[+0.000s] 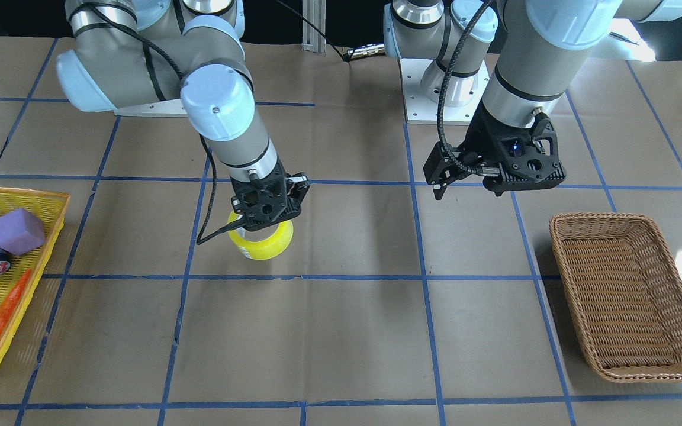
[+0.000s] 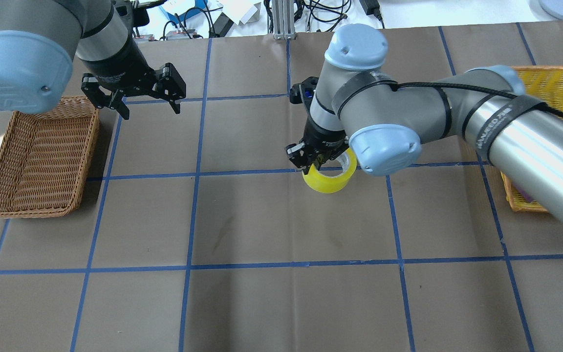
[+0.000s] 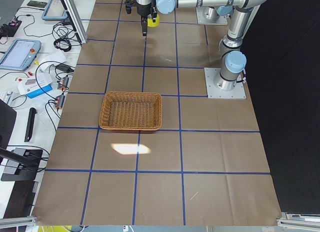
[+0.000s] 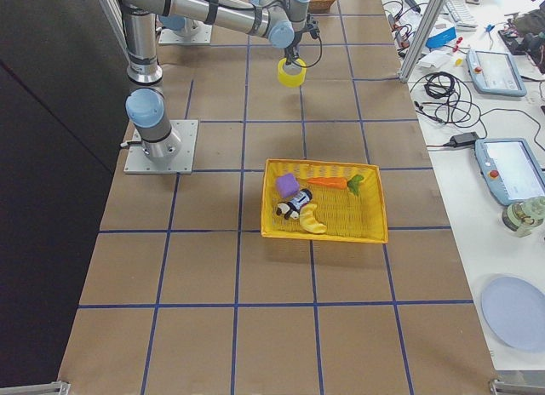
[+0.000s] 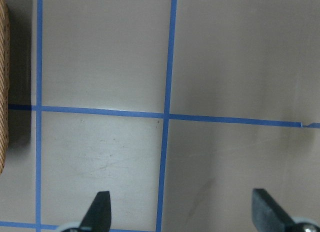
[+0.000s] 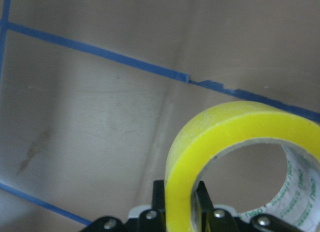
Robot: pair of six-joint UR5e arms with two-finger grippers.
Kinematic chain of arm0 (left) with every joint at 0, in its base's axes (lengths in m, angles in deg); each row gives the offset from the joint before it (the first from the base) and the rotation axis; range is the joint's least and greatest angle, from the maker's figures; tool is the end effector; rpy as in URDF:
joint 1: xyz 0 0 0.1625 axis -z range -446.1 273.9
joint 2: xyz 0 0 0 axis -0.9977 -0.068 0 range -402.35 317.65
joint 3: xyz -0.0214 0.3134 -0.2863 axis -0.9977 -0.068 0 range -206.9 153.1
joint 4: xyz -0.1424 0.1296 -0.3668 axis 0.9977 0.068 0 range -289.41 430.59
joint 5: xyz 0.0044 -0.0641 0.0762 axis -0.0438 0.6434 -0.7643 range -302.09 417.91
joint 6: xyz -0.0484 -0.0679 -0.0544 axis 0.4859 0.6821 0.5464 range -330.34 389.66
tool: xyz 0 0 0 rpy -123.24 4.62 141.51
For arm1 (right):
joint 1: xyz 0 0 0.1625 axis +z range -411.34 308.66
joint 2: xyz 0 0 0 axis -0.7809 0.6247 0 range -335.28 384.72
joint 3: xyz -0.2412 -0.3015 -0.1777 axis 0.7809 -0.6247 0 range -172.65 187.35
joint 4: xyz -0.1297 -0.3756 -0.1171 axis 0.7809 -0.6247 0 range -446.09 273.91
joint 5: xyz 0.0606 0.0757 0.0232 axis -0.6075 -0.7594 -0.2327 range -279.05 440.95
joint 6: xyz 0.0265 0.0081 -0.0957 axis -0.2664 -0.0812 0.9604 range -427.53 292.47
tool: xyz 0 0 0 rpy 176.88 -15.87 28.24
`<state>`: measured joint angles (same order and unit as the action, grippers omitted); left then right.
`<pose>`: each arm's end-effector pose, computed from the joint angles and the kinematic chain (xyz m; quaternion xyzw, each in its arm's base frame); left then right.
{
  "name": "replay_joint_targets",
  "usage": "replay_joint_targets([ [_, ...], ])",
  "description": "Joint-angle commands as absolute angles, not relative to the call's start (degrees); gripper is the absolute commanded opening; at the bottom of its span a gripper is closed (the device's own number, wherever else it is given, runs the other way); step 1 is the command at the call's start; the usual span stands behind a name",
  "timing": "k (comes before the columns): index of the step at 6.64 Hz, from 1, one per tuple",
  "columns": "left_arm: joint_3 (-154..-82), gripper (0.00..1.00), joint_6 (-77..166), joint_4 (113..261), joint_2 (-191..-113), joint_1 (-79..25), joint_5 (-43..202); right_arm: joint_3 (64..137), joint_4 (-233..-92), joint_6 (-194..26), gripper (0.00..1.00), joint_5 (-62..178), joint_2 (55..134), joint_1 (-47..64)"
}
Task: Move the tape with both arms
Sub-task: 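Lift the tape roll with the right gripper and carry it toward table center, then set the tape roll on the table and open the right gripper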
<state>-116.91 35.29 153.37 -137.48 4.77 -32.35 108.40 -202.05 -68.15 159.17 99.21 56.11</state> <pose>-0.1409 -0.5298 0.4548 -0.0415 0.9990 -0.0183 0.0013 0.3155 -0.4911 0.2981 -0.1451 0.9841 0.0212 0.1006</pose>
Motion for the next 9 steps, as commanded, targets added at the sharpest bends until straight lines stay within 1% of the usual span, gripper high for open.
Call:
replay_joint_targets([
  [1,-116.7,1.0,35.3,153.3,-137.8,4.8,-32.2,108.6,-207.8,-74.7,0.04,156.3,95.0,61.9],
  [2,-116.7,1.0,35.3,153.3,-137.7,4.7,-32.1,108.4,-207.6,-75.5,0.1,155.2,94.9,62.6],
  [3,-116.6,1.0,35.3,153.3,-137.7,4.8,-32.1,108.2,-207.6,-75.5,0.59,154.9,94.7,62.6],
  [4,-116.6,1.0,35.3,153.3,-137.7,4.8,-32.1,107.4,-207.6,-75.0,1.0,155.1,94.6,62.4],
  [6,-116.8,1.0,35.2,152.5,-138.2,4.7,-32.2,103.2,-206.1,-74.7,1.0,158.1,95.3,58.7],
  [8,-117.2,1.0,37.1,150.0,-143.2,5.8,-32.0,102.8,-204.3,-72.2,1.0,163.7,100.5,50.5],
  [9,-118.0,1.0,41.1,146.8,-146.8,9.1,-32.0,102.5,-199.1,-67.3,1.0,166.3,103.9,45.5],
])
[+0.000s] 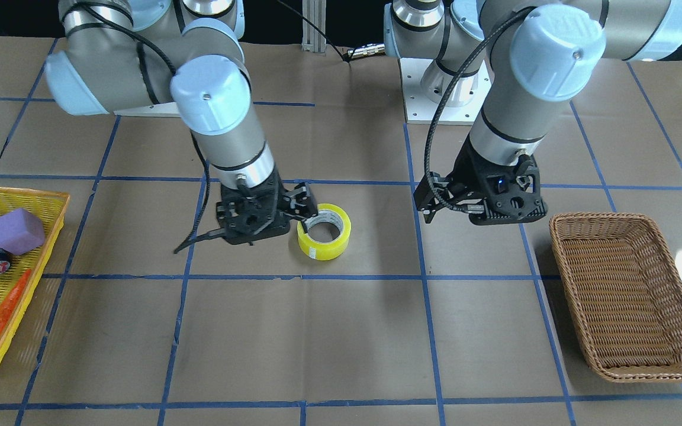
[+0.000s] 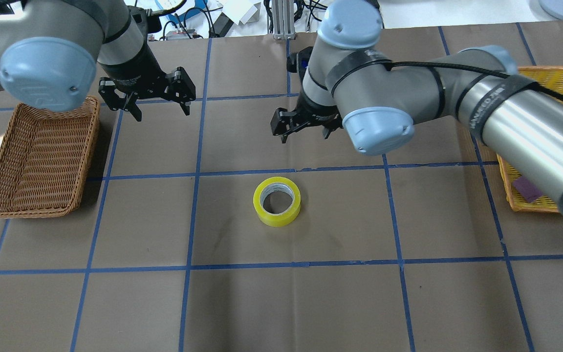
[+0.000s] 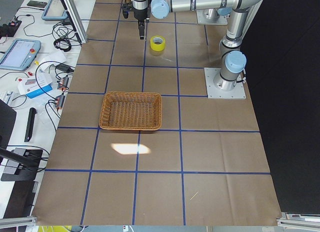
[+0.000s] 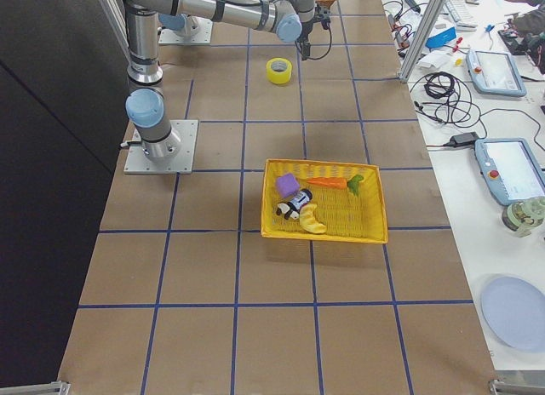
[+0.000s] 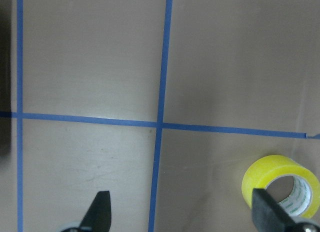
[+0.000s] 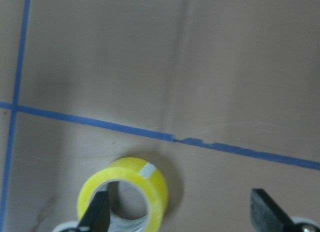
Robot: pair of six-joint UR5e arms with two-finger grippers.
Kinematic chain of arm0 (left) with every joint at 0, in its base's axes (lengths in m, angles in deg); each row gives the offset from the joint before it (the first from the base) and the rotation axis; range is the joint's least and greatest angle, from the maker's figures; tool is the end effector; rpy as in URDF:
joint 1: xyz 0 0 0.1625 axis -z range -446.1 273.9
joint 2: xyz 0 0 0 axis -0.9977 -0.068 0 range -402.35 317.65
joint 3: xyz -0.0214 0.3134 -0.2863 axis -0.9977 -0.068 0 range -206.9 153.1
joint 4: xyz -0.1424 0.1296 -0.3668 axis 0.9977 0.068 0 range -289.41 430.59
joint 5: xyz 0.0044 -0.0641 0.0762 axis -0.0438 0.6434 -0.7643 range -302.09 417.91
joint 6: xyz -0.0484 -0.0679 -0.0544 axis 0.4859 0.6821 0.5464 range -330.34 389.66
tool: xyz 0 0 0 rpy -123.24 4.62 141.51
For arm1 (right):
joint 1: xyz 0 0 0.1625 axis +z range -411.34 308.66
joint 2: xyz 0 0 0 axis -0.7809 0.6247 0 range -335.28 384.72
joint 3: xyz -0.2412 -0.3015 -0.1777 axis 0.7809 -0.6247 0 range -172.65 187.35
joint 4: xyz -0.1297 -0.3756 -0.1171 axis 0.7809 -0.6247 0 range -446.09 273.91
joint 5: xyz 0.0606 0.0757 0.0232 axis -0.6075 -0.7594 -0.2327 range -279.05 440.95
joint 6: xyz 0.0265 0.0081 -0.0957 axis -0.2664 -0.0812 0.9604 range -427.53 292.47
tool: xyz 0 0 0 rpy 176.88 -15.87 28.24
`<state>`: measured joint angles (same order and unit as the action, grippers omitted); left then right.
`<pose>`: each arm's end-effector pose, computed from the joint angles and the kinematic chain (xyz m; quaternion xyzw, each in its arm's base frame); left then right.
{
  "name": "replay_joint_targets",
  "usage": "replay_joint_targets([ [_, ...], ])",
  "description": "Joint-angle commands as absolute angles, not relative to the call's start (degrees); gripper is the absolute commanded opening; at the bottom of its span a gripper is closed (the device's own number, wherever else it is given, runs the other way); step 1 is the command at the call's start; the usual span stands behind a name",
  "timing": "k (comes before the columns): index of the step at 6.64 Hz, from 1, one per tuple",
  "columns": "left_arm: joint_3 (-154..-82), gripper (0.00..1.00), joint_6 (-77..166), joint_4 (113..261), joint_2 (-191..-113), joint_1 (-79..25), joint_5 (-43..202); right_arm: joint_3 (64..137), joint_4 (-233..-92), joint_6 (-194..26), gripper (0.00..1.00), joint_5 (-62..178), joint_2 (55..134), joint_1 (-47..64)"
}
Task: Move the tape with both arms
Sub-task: 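Reach the left gripper to the tape roll while the right arm withdraws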
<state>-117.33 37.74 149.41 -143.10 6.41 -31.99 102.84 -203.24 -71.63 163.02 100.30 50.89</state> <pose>-0.1580 -0.5574 0.4045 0.0485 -0.9988 0.0000 0.0009 0.2679 -0.5414 0.3553 -0.0750 0.9928 -0.0526 0.0773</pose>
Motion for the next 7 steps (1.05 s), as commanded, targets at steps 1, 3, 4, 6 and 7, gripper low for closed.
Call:
replay_joint_targets([
  [1,-120.2,1.0,47.0,140.9,-150.9,14.8,-32.1,102.4,-194.2,-66.3,1.0,166.5,107.7,40.6],
  [3,-128.5,1.0,50.0,127.9,-156.4,22.2,-32.1,102.6,-188.0,-65.4,1.0,166.6,113.3,37.3],
  [4,-132.6,1.0,49.4,126.2,-156.6,22.4,-31.9,102.8,-187.2,-65.4,1.0,166.8,114.0,37.3],
  [6,-135.8,1.0,45.1,125.9,-155.6,22.8,-31.9,102.8,-184.8,-65.3,1.0,169.6,115.8,37.3],
  [7,-136.0,1.0,45.1,125.8,-156.2,22.7,-32.0,103.1,-184.4,-65.3,1.0,169.5,116.0,37.3],
])
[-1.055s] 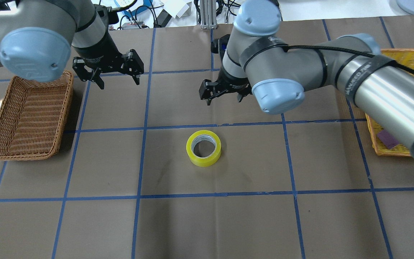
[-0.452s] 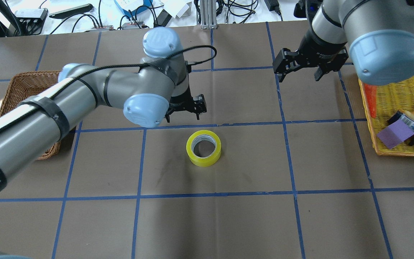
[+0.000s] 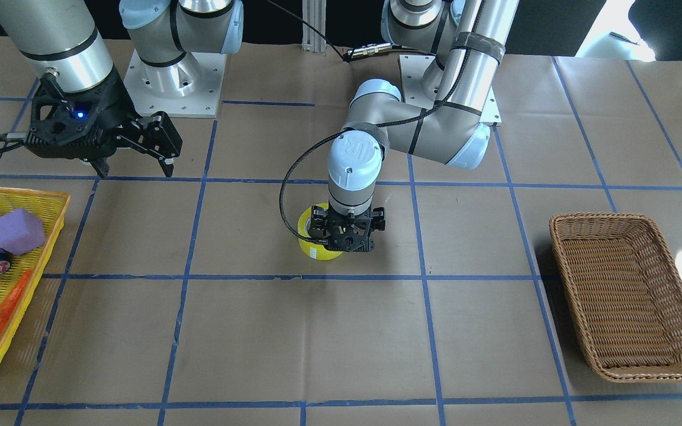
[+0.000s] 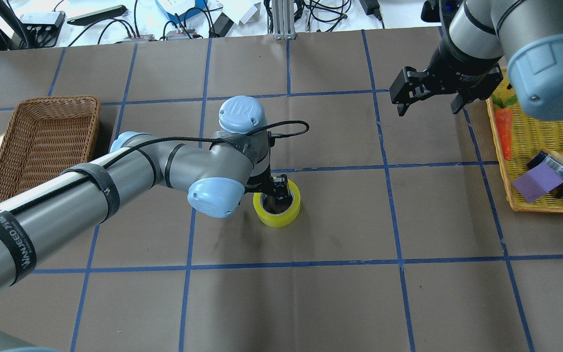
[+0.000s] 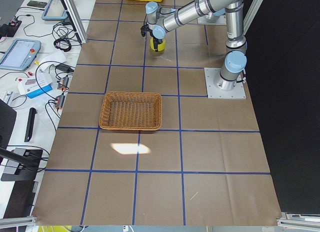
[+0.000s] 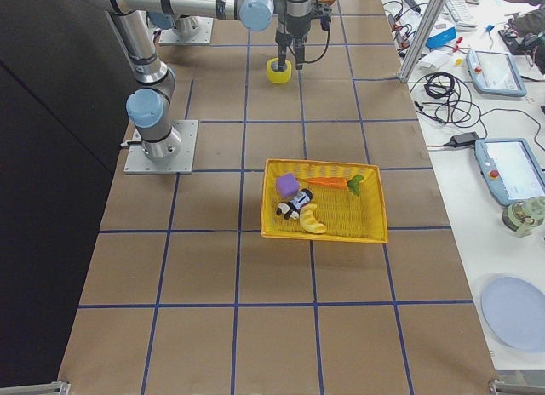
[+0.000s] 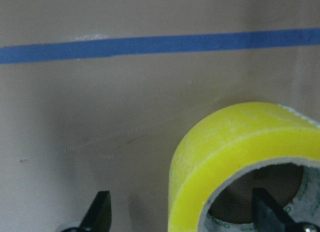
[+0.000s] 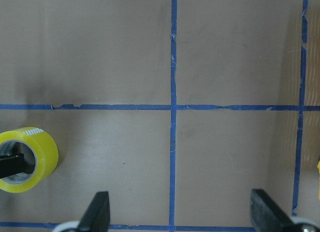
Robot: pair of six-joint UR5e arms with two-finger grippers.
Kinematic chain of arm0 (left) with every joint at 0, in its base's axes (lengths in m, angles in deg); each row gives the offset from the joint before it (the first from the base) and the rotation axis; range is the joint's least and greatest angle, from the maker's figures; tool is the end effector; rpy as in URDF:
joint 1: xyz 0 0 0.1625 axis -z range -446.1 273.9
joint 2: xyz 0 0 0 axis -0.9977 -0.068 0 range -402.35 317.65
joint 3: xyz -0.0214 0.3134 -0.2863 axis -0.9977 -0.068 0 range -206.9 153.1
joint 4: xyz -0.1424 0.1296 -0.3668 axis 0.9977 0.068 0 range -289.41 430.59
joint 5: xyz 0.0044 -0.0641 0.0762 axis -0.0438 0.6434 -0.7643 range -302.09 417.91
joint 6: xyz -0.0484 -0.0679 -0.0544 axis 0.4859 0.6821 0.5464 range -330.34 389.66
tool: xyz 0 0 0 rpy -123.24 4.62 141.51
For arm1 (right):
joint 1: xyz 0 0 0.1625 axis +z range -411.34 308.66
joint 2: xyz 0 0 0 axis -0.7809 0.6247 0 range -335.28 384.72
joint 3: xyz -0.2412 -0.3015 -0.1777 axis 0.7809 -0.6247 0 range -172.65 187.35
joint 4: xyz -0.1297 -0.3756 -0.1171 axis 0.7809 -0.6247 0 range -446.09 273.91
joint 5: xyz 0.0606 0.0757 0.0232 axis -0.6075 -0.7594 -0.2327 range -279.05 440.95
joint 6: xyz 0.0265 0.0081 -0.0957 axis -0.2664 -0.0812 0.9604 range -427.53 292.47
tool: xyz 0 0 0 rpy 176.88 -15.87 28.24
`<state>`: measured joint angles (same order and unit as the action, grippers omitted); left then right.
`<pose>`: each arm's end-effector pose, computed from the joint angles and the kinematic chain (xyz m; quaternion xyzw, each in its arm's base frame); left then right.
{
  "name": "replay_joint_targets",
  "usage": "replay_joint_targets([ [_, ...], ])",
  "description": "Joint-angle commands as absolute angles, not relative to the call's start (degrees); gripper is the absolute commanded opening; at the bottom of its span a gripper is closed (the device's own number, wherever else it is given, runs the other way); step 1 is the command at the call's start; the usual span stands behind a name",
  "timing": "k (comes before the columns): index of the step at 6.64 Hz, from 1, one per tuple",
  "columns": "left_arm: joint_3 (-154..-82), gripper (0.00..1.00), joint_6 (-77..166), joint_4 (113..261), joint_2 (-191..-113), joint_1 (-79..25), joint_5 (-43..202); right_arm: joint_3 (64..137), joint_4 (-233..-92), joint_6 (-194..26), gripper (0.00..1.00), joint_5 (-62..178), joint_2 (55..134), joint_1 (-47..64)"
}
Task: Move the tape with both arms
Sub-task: 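Reach the left gripper to the tape roll while the right arm withdraws, then grasp the tape roll with the left gripper, then carry the tape roll with the left gripper over the woven basket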
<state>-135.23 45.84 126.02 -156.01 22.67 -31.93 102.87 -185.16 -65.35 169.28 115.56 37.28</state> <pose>-0.3028 -0.4760 0.1778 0.0225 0.9977 0.0621 0.0181 0.1244 -0.4948 0.4638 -0.0076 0.9991 -0.0388 0.0134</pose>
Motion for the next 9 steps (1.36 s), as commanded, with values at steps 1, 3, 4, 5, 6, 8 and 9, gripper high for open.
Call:
replay_joint_targets([
  [1,-135.5,0.74,45.0,123.9,-156.7,22.4,-31.9,103.2,-184.3,-65.3,1.0,169.8,116.0,37.3],
  [3,-135.0,0.0,44.7,123.7,-156.3,21.7,-32.1,103.1,-182.3,-65.4,1.0,173.2,116.4,37.3],
  [4,-134.7,0.0,44.6,123.8,-155.9,19.0,-32.3,103.1,-182.3,-65.6,1.0,172.9,116.6,37.5],
  [5,-134.1,0.0,43.2,123.7,-154.4,14.6,-32.8,103.1,-182.3,-65.5,1.0,173.1,116.5,37.5],
  [6,-132.9,0.0,38.1,124.6,-151.4,8.2,-32.8,103.2,-182.2,-65.5,1.0,173.7,116.5,37.4],
  [8,-131.2,0.01,19.1,126.4,-148.8,-9.1,-32.2,103.0,-179.5,-65.7,1.0,175.8,116.5,37.4],
  [9,-128.2,0.01,6.5,126.5,-150.2,-17.1,-32.7,102.9,-179.4,-65.7,1.0,175.3,116.6,37.5],
])
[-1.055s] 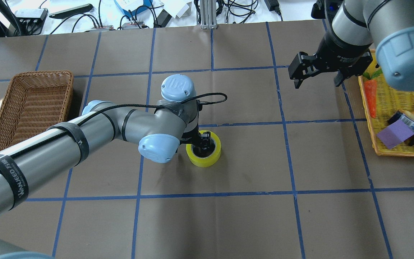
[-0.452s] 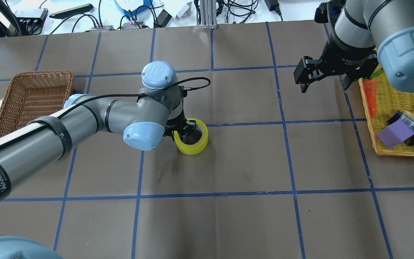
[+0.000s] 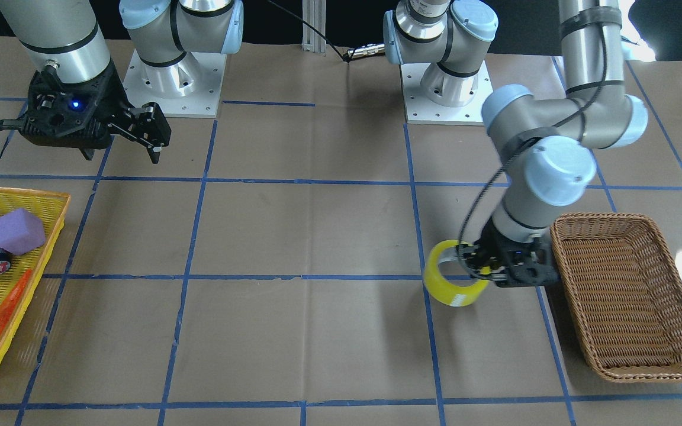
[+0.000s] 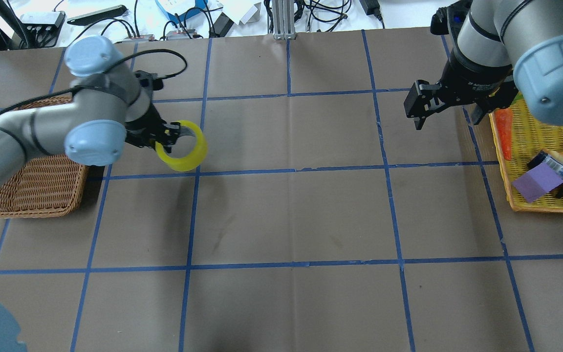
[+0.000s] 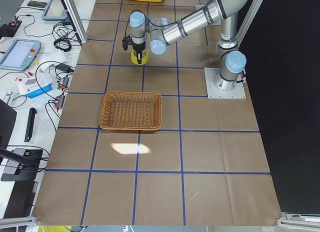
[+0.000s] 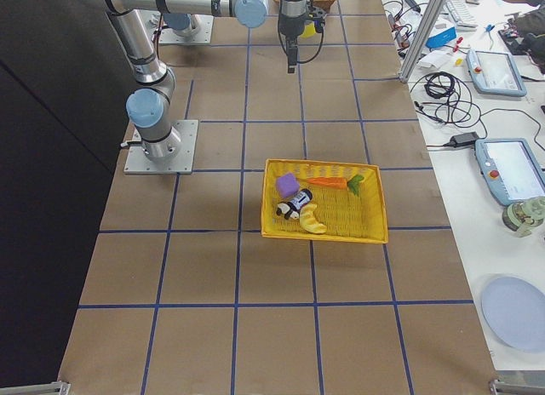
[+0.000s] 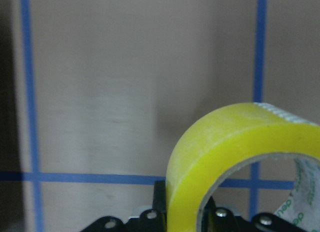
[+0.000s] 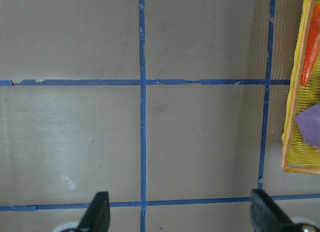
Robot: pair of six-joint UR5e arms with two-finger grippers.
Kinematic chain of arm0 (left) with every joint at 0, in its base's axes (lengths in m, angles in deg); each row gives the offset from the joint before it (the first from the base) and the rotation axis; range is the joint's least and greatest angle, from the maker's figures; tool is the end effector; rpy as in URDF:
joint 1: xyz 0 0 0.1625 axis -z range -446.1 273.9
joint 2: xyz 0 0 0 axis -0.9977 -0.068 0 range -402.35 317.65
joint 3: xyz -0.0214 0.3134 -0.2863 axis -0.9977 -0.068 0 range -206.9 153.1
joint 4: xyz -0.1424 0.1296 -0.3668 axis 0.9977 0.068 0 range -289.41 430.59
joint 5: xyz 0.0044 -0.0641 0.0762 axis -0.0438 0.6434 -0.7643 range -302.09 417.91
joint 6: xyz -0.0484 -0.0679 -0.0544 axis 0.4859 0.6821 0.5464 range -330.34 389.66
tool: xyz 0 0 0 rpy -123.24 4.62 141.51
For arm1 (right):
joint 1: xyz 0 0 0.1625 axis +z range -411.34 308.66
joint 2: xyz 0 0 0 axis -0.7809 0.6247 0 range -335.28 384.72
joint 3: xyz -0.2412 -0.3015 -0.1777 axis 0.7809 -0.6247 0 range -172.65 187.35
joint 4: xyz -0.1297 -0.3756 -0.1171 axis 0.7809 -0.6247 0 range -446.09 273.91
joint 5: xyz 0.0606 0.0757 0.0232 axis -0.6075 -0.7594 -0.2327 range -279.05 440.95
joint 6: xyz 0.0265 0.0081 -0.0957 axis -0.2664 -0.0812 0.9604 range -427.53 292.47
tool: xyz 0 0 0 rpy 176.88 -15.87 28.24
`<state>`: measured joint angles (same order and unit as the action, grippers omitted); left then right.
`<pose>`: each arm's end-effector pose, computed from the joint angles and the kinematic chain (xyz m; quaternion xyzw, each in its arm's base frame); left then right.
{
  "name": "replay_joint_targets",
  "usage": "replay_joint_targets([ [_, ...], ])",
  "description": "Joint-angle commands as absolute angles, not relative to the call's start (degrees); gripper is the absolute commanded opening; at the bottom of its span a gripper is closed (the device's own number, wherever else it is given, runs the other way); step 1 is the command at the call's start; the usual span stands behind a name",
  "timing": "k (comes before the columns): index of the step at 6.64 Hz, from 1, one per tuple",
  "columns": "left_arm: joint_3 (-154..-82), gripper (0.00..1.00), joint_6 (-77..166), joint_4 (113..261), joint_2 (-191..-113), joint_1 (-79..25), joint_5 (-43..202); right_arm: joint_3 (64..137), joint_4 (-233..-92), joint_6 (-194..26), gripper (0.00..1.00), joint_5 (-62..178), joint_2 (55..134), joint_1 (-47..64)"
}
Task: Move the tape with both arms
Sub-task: 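Carry the tape roll with the left gripper over the woven basket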
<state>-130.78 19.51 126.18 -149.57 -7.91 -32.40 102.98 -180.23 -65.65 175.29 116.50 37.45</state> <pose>-0.0139 -0.5821 0.2722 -0.0145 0.9995 -0.0279 0.0082 0.1158 -0.4808 0.4622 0.0058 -0.9993 0.0016 0.0379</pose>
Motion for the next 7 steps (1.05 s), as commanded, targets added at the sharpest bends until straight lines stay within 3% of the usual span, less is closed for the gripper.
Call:
replay_joint_targets([
  [1,-124.6,0.04,-1.2,126.9,-151.8,-23.9,-32.8,102.7,-179.5,-65.6,1.0,174.9,116.6,37.5],
  [3,-118.3,0.09,-10.1,127.6,-157.7,-30.0,-32.7,102.6,-179.5,-65.6,1.0,171.9,116.6,37.5],
  [4,-118.2,0.42,-10.6,127.6,-158.4,-30.5,-32.8,102.6,-179.5,-65.6,1.0,171.7,116.6,37.5],
  [5,-119.0,0.99,-10.4,127.9,-157.6,-30.2,-33.1,102.7,-179.5,-65.6,1.0,171.5,116.6,37.5],
  [7,-117.7,1.0,-9.6,136.5,-153.6,-26.8,-33.2,102.8,-179.5,-65.6,1.0,171.5,116.6,37.4],
])
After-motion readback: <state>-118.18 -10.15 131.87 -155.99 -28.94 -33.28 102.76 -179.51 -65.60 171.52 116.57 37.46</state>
